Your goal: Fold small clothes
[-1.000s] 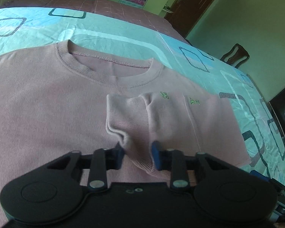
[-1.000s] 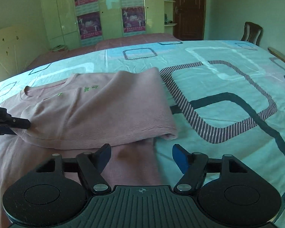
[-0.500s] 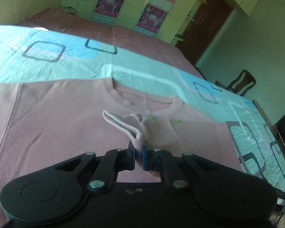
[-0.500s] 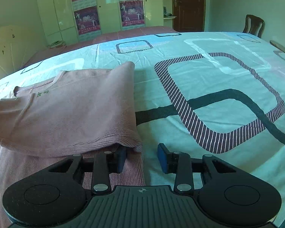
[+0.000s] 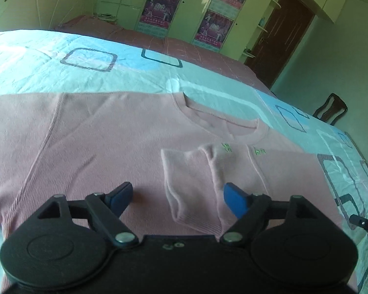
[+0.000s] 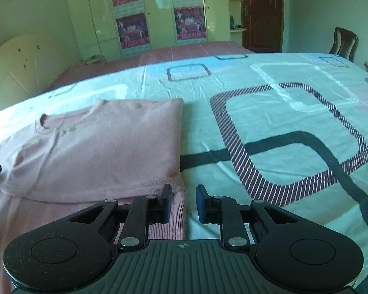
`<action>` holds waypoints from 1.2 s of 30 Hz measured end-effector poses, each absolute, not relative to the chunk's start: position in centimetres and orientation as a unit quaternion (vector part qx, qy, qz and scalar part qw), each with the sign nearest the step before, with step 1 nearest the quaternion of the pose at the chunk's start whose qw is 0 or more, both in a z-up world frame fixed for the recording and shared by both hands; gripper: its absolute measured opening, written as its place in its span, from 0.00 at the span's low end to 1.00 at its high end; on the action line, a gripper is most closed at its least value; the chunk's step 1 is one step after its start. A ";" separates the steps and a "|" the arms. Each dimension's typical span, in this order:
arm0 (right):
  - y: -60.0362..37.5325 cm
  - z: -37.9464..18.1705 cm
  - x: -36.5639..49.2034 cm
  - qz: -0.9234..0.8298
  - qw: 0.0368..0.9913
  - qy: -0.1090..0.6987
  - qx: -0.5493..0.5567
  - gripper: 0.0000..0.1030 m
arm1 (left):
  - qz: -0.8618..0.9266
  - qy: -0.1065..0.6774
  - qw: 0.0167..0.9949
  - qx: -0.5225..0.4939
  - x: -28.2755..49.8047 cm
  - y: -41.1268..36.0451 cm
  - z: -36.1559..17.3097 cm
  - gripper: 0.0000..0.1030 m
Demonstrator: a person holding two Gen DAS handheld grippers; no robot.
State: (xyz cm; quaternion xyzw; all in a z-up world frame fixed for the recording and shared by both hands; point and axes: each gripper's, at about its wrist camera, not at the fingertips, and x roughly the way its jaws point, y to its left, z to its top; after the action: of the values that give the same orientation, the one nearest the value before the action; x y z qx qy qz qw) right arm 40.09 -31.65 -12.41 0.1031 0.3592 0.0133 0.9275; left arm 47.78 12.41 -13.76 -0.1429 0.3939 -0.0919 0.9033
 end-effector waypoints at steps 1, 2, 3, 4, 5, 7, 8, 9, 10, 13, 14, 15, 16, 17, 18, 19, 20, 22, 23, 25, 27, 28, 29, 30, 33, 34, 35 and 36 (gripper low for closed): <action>-32.0 -12.1 40.8 0.015 0.929 0.353 0.107 0.20 | -0.094 0.403 0.898 -0.150 48.6 12.7 -14.0 0.67; -32.5 -11.9 41.9 0.017 0.929 0.350 0.119 0.20 | -0.097 0.406 0.895 -0.156 49.3 12.8 -14.2 0.62; -33.0 -11.8 43.3 0.017 0.927 0.348 0.137 0.20 | -0.101 0.406 0.895 -0.157 50.1 12.8 -14.4 0.62; -33.6 -11.8 44.8 0.019 0.925 0.346 0.157 0.20 | -0.102 0.408 0.894 -0.154 50.9 12.6 -14.7 0.61; -34.1 -12.0 46.3 0.022 0.923 0.345 0.171 0.20 | -0.104 0.409 0.894 -0.154 51.6 12.5 -14.9 0.61; -35.0 -12.9 49.7 0.026 0.914 0.353 0.199 0.20 | -0.115 0.411 0.890 -0.160 52.8 12.2 -15.1 0.59; -35.4 -13.6 51.2 0.030 0.907 0.360 0.216 0.20 | -0.119 0.413 0.889 -0.160 53.3 12.0 -15.2 0.51; -35.8 -14.3 52.6 0.033 0.899 0.369 0.234 0.20 | -0.124 0.415 0.887 -0.158 53.7 11.8 -15.3 0.38; -36.1 -15.0 53.7 0.036 0.892 0.377 0.248 0.20 | -0.126 0.418 0.886 -0.156 54.0 11.6 -15.5 0.32; -37.0 -16.6 56.0 0.050 0.874 0.392 0.283 0.20 | -0.134 0.421 0.881 -0.168 54.6 11.6 -15.9 0.11; -37.2 -16.7 56.5 0.064 0.870 0.394 0.288 0.20 | -0.134 0.418 0.882 -0.171 54.6 11.8 -16.0 0.09; -37.0 -16.7 56.8 0.080 0.870 0.394 0.284 0.20 | -0.132 0.407 0.888 -0.170 54.3 11.8 -15.9 0.07; -36.5 -16.4 56.8 0.089 0.878 0.390 0.262 0.20 | -0.130 0.381 0.899 -0.170 53.5 11.9 -15.6 0.07; -35.9 -16.1 56.8 0.080 0.892 0.388 0.219 0.19 | -0.123 0.357 0.910 -0.170 52.7 11.9 -15.3 0.06; -35.4 -16.4 57.0 0.062 0.898 0.397 0.181 0.15 | -0.103 0.350 0.917 -0.160 52.3 11.8 -15.4 0.06; -35.3 -16.6 56.9 0.053 0.902 0.393 0.169 0.09 | -0.087 0.360 0.916 -0.155 52.3 11.8 -16.0 0.06; -35.4 -16.6 56.9 0.047 0.904 0.391 0.166 0.09 | -0.085 0.365 0.913 -0.161 52.4 11.9 -16.7 0.06; -34.9 -16.4 56.7 0.042 0.908 0.391 0.143 0.09 | -0.081 0.358 0.918 -0.152 52.4 11.7 -16.5 0.09; -34.6 -16.1 56.4 0.037 0.912 0.388 0.126 0.09 | -0.075 0.354 0.920 -0.147 52.4 11.7 -16.3 0.14; -34.0 -15.2 55.6 0.021 0.922 0.372 0.102 0.10 | -0.045 0.353 0.924 -0.143 52.1 11.8 -15.4 0.26; -33.1 -14.1 54.7 0.037 0.928 0.356 0.100 0.10 | -0.031 0.326 0.936 -0.127 51.2 11.3 -13.8 0.43; -32.1 -13.8 54.5 0.063 0.928 0.354 0.099 0.10 | -0.050 0.314 0.940 -0.123 50.9 10.3 -13.1 0.47; -30.8 -13.7 54.4 0.083 0.927 0.354 0.090 0.10 | -0.077 0.316 0.939 -0.115 50.9 8.9 -12.6 0.56; -29.1 -13.8 54.6 0.105 0.924 0.358 0.080 0.10 | -0.103 0.325 0.935 -0.097 51.3 7.1 -12.5 0.68; -24.7 -14.6 55.3 0.161 0.911 0.377 0.054 0.10 | -0.149 0.348 0.924 -0.048 52.3 2.1 -13.2 0.78; -23.5 -14.8 55.4 0.172 0.910 0.376 0.035 0.10 | -0.156 0.355 0.921 -0.041 52.6 1.2 -13.7 0.78; -22.9 -15.0 55.5 0.176 0.910 0.376 0.021 0.10 | -0.156 0.358 0.920 -0.037 52.8 0.7 -14.0 0.78; -22.8 -15.1 55.6 0.174 0.909 0.379 0.015 0.10 | -0.152 0.363 0.919 -0.034 53.1 0.7 -14.4 0.78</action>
State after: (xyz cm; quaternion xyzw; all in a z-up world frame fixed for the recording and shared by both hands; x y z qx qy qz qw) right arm 55.62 -22.81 -15.13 0.0149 0.3785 0.1744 0.9089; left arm 53.11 0.66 -14.39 -0.0337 0.3631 -0.1524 0.9186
